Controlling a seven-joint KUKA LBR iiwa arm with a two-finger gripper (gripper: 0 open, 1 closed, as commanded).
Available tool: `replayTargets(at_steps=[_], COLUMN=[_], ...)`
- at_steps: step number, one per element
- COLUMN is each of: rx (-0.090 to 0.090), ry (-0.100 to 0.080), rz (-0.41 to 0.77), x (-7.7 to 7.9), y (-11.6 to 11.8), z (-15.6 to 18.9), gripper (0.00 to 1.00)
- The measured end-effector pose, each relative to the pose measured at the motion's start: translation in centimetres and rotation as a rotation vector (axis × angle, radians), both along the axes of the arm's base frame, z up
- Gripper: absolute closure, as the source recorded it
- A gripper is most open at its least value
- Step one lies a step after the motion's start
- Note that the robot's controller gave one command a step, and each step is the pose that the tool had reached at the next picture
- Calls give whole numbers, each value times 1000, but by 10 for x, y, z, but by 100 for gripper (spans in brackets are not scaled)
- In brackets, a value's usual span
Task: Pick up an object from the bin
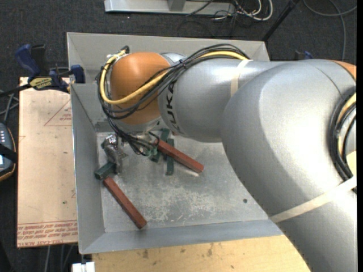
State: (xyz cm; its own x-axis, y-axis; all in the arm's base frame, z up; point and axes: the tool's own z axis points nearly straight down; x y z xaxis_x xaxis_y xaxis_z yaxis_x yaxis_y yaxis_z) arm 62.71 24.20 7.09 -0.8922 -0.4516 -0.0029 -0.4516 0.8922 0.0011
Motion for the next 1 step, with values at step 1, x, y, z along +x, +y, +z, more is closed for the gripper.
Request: replayTargets(at_steps=[1], rx=[0], ry=[0], rz=[-1], x=[0], y=[0], z=[0], gripper=[100])
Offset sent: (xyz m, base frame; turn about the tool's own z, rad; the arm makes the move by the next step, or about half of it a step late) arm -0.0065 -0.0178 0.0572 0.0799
